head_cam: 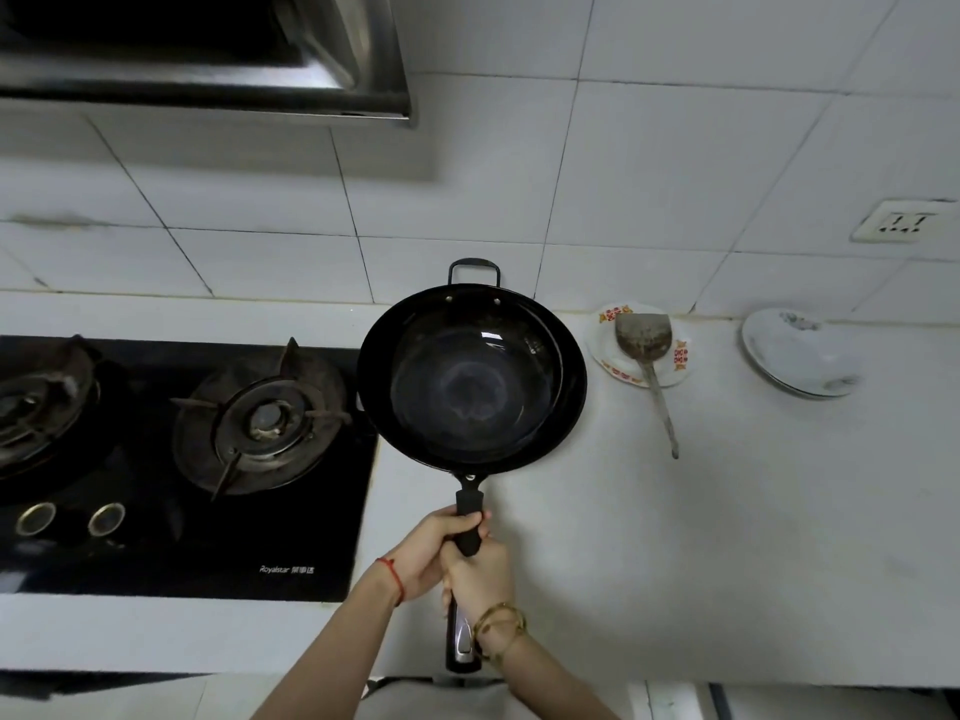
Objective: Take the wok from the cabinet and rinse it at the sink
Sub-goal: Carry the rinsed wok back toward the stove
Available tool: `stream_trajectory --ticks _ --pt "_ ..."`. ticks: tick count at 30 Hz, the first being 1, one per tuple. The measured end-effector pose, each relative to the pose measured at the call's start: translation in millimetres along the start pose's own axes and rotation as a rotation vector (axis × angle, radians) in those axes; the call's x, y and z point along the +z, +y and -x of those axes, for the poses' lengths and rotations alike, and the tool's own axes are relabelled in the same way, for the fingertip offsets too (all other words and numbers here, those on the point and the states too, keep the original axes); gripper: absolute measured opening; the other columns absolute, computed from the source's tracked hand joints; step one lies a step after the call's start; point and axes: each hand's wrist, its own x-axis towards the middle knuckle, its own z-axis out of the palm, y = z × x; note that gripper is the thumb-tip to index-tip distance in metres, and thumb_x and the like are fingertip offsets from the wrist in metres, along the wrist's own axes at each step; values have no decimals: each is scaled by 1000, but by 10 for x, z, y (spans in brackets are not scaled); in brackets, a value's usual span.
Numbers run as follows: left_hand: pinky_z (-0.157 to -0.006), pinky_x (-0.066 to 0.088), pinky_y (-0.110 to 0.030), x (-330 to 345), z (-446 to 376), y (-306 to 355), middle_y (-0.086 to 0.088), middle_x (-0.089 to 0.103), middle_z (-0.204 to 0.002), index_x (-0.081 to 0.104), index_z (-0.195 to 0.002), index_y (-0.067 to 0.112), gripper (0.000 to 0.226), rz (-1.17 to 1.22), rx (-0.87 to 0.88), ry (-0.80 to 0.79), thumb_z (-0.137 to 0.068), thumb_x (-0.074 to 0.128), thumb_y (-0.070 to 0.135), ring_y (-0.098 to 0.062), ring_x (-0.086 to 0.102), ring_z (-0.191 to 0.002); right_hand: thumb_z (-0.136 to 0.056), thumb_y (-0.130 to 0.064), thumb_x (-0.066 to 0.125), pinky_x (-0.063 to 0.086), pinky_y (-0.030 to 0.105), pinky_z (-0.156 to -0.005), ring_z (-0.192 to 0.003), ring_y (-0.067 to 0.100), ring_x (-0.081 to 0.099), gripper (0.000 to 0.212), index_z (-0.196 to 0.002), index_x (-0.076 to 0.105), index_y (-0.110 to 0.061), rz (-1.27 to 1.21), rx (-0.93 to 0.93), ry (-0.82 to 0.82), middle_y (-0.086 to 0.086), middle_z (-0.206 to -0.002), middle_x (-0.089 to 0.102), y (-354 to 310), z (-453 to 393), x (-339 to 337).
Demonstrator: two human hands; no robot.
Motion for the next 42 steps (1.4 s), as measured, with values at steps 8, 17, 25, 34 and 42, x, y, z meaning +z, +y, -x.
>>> stream_trajectory --ticks 8,17,25,34,42 --pt "-83 45 -29 -109 -46 4 -4 57 -77 57 -102 3 16 46 -74 -18 -88 57 11 -18 58 -78 -79 -9 54 44 26 -36 -28 22 51 8 -77 55 -2 7 39 8 7 -36 51 20 -31 83" --pt "-73 50 -27 -145 -60 -7 -4 60 -81 57 -119 1 28 -8 -112 28 -94 51 12 -17 61 -79 -79 -15 53 48 28 -38 -30 22 54 18 -87 60 0 81 73 -17 3 -37 53 52 -57 79" --pt "-71 54 -32 -119 -26 -39 -13 74 -102 64 -114 1 25 -136 -19 127 -93 57 12 -28 66 -90 -82 -37 47 56 37 -55 -43 22 61 35 -86 59 -4 117 79 -151 4 -46 60 44 -55 -29" --pt "-95 51 -46 -163 80 -168 -13 75 -91 72 -97 23 27 -591 241 316 -81 59 40 -27 70 -94 -91 -33 53 53 32 -74 -75 15 64 13 -78 55 -34 231 11 -170 -7 -75 64 35 -20 -256" --pt "-70 41 -3 -89 145 -173 -1 76 -89 68 -106 26 17 -739 312 401 -93 58 19 -10 68 -89 -95 -34 50 47 31 -71 -73 15 58 17 -85 54 -20 301 13 -136 -7 -73 57 98 -16 -296"
